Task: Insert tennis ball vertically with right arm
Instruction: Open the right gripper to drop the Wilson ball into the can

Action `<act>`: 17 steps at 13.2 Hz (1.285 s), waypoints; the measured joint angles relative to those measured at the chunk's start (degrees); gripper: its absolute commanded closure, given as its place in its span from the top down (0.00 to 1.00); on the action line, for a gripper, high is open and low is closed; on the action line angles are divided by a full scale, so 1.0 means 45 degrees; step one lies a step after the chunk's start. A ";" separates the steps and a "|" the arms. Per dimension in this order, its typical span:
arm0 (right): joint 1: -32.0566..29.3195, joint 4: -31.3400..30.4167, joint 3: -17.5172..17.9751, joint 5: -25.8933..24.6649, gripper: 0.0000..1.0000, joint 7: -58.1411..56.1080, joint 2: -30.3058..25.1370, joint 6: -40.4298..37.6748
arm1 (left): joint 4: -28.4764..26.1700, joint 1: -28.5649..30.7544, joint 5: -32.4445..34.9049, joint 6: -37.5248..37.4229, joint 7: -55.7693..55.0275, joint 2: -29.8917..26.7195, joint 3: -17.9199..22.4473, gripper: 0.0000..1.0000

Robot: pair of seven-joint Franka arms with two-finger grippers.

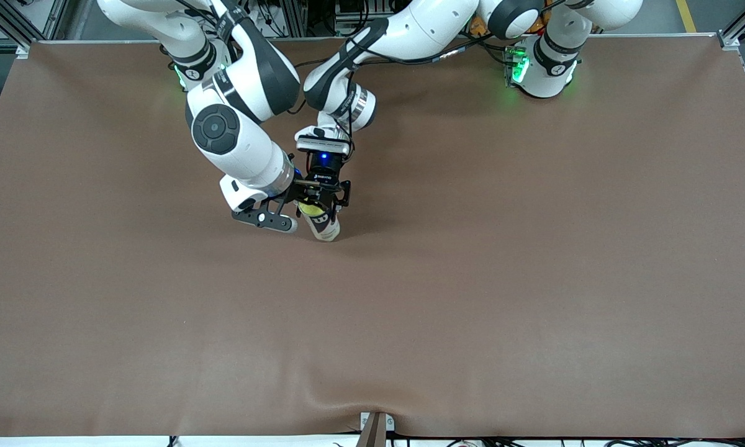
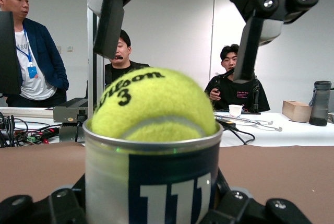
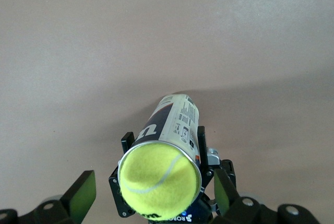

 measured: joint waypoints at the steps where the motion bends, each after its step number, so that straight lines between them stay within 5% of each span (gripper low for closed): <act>1: 0.0000 0.0000 -0.0003 -0.0033 0.87 0.0000 0.0000 0.0000 | 0.0000 0.0000 0.0000 0.0000 0.0000 0.0000 0.0000 0.88; 2: 0.0000 0.0000 -0.0011 -0.0179 0.71 -0.0003 0.0000 0.0000 | 0.0000 0.0000 0.0000 0.0000 0.0000 0.0000 0.0000 0.88; 3: 0.0000 0.0000 -0.0023 -0.0420 0.66 -0.0003 0.0001 -0.0013 | 0.0000 0.0000 0.0000 0.0000 0.0000 0.0000 0.0000 0.88; 10: 0.0034 -0.0192 -0.0032 -0.1364 0.68 -0.0170 0.0173 -0.0215 | 0.0006 -0.0019 -0.0001 -0.0001 0.0000 0.0000 -0.0005 0.88; 13: 0.0039 -0.0212 -0.0033 -0.1421 0.73 -0.0173 0.0280 -0.0198 | 0.0011 -0.0018 -0.0006 -0.0004 0.0000 0.0000 0.0000 0.88; 16: 0.0035 -0.0169 -0.0101 -0.1428 1.00 -0.0176 0.0266 -0.0198 | 0.0018 -0.0018 -0.0008 -0.0005 0.0000 0.0000 0.0000 0.87; 17: 0.0030 -0.0130 -0.0134 -0.1428 1.00 -0.0175 0.0247 -0.0197 | 0.0019 -0.0018 -0.0009 -0.0005 0.0000 0.0000 0.0000 0.85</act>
